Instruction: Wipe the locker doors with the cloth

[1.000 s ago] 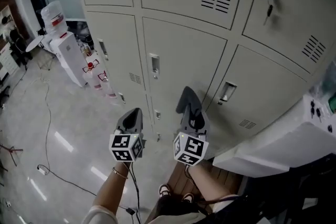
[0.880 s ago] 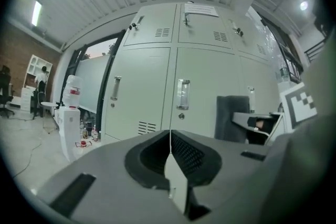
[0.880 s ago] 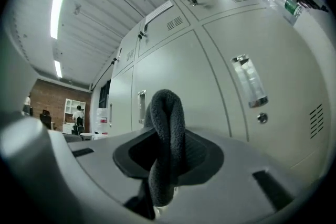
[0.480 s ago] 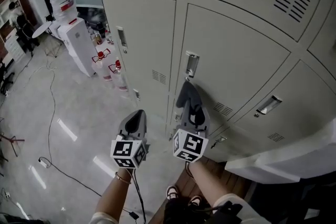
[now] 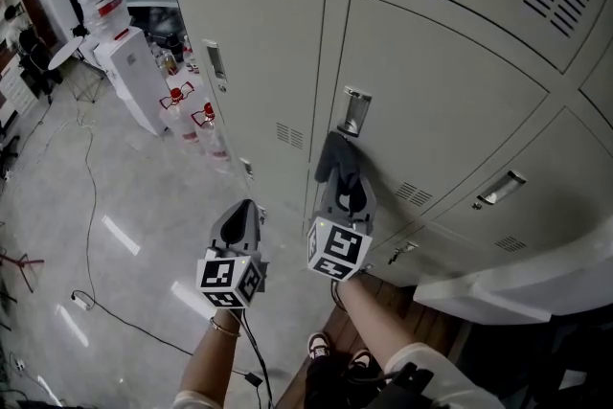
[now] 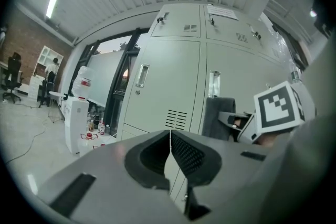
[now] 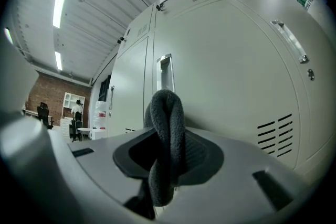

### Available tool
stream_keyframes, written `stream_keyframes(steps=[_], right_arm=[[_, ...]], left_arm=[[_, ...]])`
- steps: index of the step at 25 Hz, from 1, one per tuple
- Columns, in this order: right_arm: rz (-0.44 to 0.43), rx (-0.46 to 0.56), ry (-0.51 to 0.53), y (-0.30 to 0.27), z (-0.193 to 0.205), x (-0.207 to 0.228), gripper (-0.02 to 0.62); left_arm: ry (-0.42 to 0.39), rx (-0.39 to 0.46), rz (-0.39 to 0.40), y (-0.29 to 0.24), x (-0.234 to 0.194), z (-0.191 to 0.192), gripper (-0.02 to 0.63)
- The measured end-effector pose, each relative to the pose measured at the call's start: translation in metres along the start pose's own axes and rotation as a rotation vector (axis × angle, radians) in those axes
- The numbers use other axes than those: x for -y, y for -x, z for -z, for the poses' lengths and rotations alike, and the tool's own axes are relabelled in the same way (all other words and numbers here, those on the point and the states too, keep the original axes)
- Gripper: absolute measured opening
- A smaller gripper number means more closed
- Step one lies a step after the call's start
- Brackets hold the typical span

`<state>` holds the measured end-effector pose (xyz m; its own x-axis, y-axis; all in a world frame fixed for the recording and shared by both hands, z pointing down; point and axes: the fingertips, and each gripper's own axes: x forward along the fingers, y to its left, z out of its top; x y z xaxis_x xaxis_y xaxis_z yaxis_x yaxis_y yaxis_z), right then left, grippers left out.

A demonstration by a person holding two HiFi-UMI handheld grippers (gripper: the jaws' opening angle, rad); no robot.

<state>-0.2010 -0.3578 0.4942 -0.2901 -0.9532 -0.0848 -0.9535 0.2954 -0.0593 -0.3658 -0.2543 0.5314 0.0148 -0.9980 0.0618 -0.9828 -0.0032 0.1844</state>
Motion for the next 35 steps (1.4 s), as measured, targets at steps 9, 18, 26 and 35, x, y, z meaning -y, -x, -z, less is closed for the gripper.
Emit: stream_keyframes(steps=[9, 18, 26, 35], right_arm=[[0.027, -0.002, 0.001, 0.000, 0.004, 0.019, 0.084], [0.070, 0.008, -0.035, 0.021, -0.003, 0.057, 0.084], [0.103, 0.029, -0.031, 0.042, -0.017, 0.097, 0.086], [0.155, 0.040, -0.011, 0.068, -0.031, 0.143, 0.086]], left_arm=[[0.010, -0.013, 0.003, -0.007, 0.011, 0.004, 0.011], [0.005, -0.047, 0.047, -0.013, 0.048, 0.005, 0.011], [-0.004, -0.044, 0.098, -0.019, 0.087, 0.008, 0.011], [-0.003, -0.054, 0.153, -0.021, 0.132, 0.012, 0.011]])
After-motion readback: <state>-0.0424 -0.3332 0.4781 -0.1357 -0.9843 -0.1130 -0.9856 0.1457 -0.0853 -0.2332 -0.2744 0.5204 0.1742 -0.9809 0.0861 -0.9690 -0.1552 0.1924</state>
